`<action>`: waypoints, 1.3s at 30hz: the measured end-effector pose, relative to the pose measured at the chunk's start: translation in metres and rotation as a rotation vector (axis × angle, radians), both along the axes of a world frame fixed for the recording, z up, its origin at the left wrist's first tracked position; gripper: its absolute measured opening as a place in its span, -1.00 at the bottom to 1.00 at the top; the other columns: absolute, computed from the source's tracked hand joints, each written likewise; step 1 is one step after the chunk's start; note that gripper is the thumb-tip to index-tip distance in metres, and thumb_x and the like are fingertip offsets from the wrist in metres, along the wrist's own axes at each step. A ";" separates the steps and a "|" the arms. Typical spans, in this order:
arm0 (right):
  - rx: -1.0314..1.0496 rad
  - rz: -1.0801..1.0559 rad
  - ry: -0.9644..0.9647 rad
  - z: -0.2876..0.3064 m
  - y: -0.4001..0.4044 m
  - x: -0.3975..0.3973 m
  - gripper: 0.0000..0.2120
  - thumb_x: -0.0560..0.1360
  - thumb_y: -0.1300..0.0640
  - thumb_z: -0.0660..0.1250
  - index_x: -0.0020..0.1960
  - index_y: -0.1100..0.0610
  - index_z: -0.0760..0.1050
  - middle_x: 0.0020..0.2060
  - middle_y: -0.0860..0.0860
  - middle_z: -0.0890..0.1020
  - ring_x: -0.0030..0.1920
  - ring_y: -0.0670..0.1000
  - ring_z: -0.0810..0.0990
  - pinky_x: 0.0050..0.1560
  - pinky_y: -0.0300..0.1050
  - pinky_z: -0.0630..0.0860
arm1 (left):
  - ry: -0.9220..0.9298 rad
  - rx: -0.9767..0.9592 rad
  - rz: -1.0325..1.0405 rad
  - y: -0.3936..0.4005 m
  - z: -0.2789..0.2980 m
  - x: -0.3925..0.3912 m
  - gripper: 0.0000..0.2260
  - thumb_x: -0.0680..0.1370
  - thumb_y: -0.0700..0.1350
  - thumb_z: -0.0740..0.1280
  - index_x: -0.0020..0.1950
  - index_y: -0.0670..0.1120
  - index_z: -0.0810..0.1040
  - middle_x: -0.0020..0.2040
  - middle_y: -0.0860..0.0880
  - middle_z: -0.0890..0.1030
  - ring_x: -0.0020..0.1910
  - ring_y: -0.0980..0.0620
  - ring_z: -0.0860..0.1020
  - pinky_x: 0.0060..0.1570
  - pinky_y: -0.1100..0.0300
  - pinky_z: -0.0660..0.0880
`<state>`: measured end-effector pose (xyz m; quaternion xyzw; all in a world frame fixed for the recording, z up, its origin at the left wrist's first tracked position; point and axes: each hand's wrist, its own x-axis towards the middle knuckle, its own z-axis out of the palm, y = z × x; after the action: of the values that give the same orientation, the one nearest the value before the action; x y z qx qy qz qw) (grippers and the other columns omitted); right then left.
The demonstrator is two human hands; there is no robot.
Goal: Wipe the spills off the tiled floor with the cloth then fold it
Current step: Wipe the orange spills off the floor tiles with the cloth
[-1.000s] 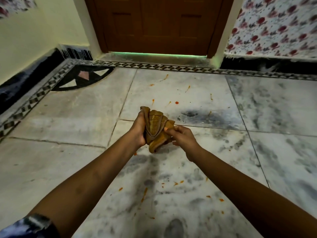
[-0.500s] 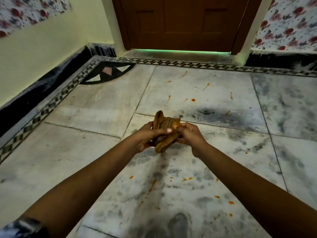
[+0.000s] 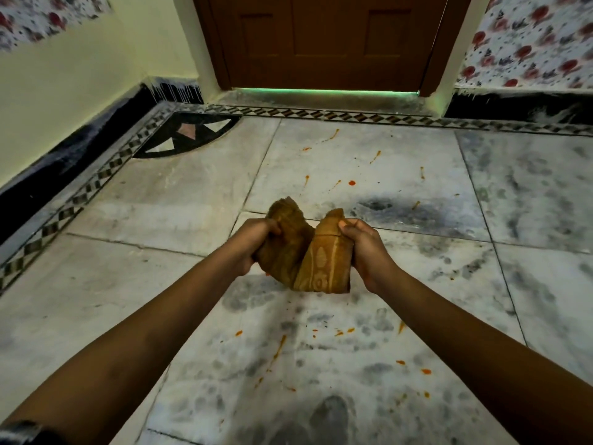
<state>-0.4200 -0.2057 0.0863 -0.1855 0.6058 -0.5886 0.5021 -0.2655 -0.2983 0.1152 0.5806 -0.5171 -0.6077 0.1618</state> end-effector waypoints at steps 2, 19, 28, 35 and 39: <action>0.033 -0.058 -0.007 0.001 -0.002 -0.005 -0.88 0.59 0.16 0.18 -0.10 0.07 0.44 -0.18 0.05 0.57 -0.19 0.04 0.55 -0.19 -0.11 0.51 | 0.017 -0.020 0.053 -0.011 0.013 0.010 -0.90 0.54 -0.15 0.28 0.01 -0.14 0.51 -0.05 -0.14 0.60 -0.13 -0.08 0.58 -0.12 0.09 0.53; 0.277 -0.036 -0.468 -0.021 -0.023 0.065 -0.39 0.56 -0.25 0.04 0.47 0.10 0.19 0.39 0.16 0.33 0.28 0.21 0.38 0.21 0.06 0.32 | -0.447 -0.635 -0.584 0.003 0.106 -0.012 -0.78 0.60 -0.10 0.16 0.21 -0.05 0.49 0.01 -0.09 0.56 0.00 -0.07 0.53 0.00 0.06 0.50; -0.150 -0.238 -0.727 -0.010 -0.015 0.075 -0.43 0.55 -0.30 -0.10 0.25 0.06 0.43 -0.03 0.04 0.56 -0.08 0.05 0.53 -0.18 -0.05 0.44 | 0.154 -0.152 -0.636 0.036 0.097 -0.010 -0.84 0.60 -0.13 0.21 0.05 0.08 0.53 -0.06 0.05 0.63 -0.13 0.18 0.62 -0.10 0.31 0.58; -0.256 -0.105 -0.863 -0.002 -0.018 0.050 -0.36 0.50 -0.32 0.02 0.26 0.14 0.47 0.16 0.23 0.59 0.18 0.25 0.54 0.21 0.18 0.46 | 0.298 0.046 -0.203 -0.012 0.065 0.012 -0.76 0.55 -0.10 0.27 0.22 -0.08 0.49 0.06 -0.11 0.63 0.00 -0.05 0.62 -0.04 0.10 0.58; -0.239 0.017 -0.790 -0.004 -0.018 0.051 -0.31 0.47 -0.39 0.00 0.19 0.14 0.52 0.02 0.18 0.66 0.00 0.19 0.65 0.01 0.14 0.57 | 0.201 0.012 -0.204 -0.016 0.045 0.017 -0.76 0.56 -0.17 0.28 0.22 -0.05 0.49 0.00 -0.08 0.63 -0.04 -0.03 0.61 -0.09 0.13 0.59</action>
<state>-0.3695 -0.2235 0.0826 -0.0075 0.2923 -0.6767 0.6757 -0.2485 -0.3148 0.1599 0.4620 -0.5508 -0.6794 0.1467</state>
